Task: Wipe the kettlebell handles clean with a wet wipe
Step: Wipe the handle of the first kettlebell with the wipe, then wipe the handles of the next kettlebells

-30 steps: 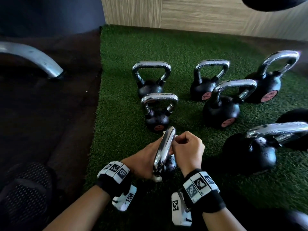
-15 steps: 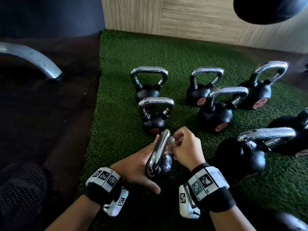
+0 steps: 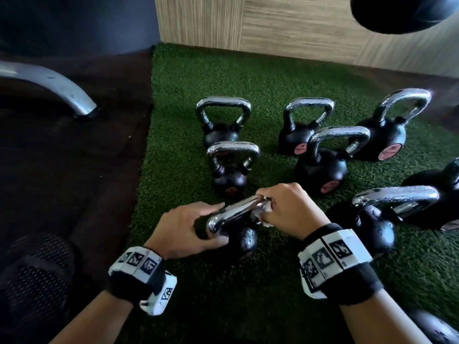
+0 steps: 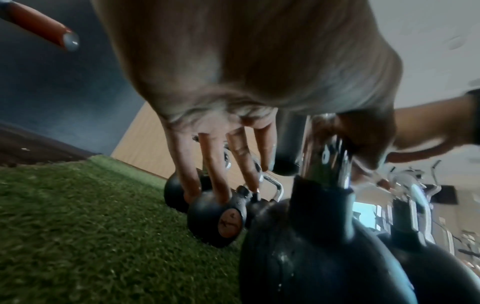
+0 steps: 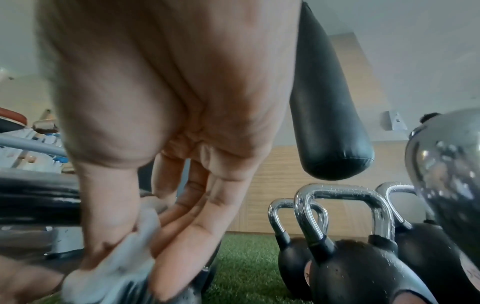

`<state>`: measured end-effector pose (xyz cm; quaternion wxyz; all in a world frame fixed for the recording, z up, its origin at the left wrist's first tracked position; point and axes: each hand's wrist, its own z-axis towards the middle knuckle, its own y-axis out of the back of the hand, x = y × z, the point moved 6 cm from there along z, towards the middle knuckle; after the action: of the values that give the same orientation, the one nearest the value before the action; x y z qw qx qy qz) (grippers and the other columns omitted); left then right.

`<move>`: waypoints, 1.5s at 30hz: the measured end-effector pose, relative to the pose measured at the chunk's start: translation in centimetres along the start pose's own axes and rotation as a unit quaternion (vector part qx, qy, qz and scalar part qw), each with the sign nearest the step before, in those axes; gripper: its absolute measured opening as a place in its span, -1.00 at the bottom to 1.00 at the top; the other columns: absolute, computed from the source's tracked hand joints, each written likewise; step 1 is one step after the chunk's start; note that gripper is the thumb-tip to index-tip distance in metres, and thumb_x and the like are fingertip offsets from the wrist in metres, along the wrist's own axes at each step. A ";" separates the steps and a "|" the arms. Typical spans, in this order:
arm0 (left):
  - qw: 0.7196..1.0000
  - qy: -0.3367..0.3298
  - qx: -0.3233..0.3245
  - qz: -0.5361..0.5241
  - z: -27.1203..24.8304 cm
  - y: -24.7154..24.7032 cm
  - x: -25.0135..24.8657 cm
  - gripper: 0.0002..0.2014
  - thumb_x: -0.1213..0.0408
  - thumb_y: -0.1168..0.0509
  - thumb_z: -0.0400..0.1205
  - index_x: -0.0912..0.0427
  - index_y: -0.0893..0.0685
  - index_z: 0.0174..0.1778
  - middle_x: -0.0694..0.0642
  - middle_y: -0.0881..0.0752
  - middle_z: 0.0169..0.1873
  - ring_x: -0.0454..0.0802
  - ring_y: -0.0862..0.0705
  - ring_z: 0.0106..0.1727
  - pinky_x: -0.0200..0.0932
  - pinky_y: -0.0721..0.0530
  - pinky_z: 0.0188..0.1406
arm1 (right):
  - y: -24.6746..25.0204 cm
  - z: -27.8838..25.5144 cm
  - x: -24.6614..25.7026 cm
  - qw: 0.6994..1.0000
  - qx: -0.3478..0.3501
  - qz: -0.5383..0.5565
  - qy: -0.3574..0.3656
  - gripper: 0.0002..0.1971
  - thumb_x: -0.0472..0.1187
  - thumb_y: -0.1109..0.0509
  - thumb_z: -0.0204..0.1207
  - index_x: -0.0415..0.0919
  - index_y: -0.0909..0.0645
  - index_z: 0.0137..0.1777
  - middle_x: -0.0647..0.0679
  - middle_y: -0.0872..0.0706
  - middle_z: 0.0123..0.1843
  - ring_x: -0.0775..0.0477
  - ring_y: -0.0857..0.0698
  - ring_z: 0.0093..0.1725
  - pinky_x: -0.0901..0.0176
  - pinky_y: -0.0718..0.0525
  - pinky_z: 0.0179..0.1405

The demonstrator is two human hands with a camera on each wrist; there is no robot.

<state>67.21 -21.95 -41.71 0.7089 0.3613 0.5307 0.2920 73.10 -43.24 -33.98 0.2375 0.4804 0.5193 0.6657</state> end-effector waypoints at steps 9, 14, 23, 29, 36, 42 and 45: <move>0.991 0.021 -0.007 -0.129 1.2 0.4 2.1 -0.60 -0.47 -0.48 0.38 -0.20 -0.81 -0.29 -0.25 -0.81 -0.39 -0.34 -0.72 -0.39 -0.45 -0.53 -0.36 | 0.0 -2.2 0.1 0.997 0.046 -0.058 -0.022 -0.87 -0.13 -0.39 0.37 -0.13 -0.57 -0.34 0.01 -0.64 -0.38 -0.12 -0.71 -0.24 0.06 -0.69 -0.30; 0.988 0.003 -0.068 -0.141 0.0 0.4 1.5 -0.64 -0.41 -0.49 0.40 -0.20 -0.81 -0.25 -0.36 -0.81 -0.32 -0.35 -0.77 -0.33 -0.40 -0.64 -0.31 | 0.3 -2.2 0.5 0.997 0.025 -0.073 -0.009 -0.95 -0.16 -0.41 0.36 -0.11 -0.61 -0.25 0.09 -0.56 -0.32 -0.05 -0.67 -0.22 0.14 -0.64 -0.30; 0.958 0.089 0.194 -0.193 3.6 1.1 7.0 -0.48 0.02 -0.75 0.30 -0.36 -0.81 0.17 -0.28 -0.85 0.08 -0.30 -0.79 0.18 -0.46 -0.67 0.20 | 5.4 2.2 -0.7 0.983 0.124 -0.103 0.083 -0.72 -0.15 -0.52 0.52 0.08 -0.75 0.21 0.35 -0.49 -0.23 0.40 -0.46 -0.18 0.65 -0.38 -0.13; 0.953 0.207 0.083 -0.205 10.2 -0.3 11.3 0.12 -0.35 -0.69 0.10 -0.33 -0.39 0.62 -0.27 -0.59 0.38 -0.21 -0.65 0.31 -0.15 -0.60 0.36 | 7.5 7.4 -2.8 0.995 -0.004 -0.046 0.089 -0.54 -0.29 -0.55 0.43 0.12 -0.53 0.23 0.25 -0.51 -0.13 0.36 -0.54 -0.12 0.45 -0.40 -0.26; 0.944 0.211 0.036 -0.251 14.8 -4.1 11.3 -0.13 -0.29 -0.69 0.15 -0.17 -0.63 0.39 -0.25 -0.71 0.27 -0.39 -0.62 0.28 -0.28 -0.47 0.41 | 6.7 12.1 -4.2 0.998 -0.025 0.023 0.048 -0.58 -0.23 -0.67 0.37 0.10 -0.59 0.12 0.15 -0.64 -0.20 0.22 -0.61 -0.17 0.48 -0.55 -0.24; 0.928 0.204 0.034 -0.310 16.2 -5.7 10.7 -0.39 -0.25 -0.69 0.21 -0.05 -0.81 0.10 -0.21 -0.85 -0.05 -0.50 -0.74 0.00 -0.67 -0.53 -0.08 | 7.0 14.7 -3.6 1.000 -0.005 0.016 0.025 -0.71 -0.23 -0.68 0.36 0.07 -0.77 0.04 0.14 -0.67 -0.12 0.23 -0.64 -0.14 0.49 -0.51 -0.12; 0.921 0.230 0.001 -0.314 16.5 -6.0 10.9 -0.59 -0.08 -0.70 0.34 0.04 -0.84 -0.02 -0.10 -0.86 -0.11 -0.28 -0.80 -0.04 -0.59 -0.59 -0.16 | 7.4 15.3 -2.8 0.999 -0.012 0.032 0.030 -0.73 -0.24 -0.65 0.40 0.04 -0.81 0.07 0.19 -0.64 -0.07 0.31 -0.62 -0.10 0.57 -0.49 -0.05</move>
<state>86.16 -19.97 -49.64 0.6223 0.0999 0.7657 0.1287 89.19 -41.04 -28.26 0.2069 0.4737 0.5024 0.6932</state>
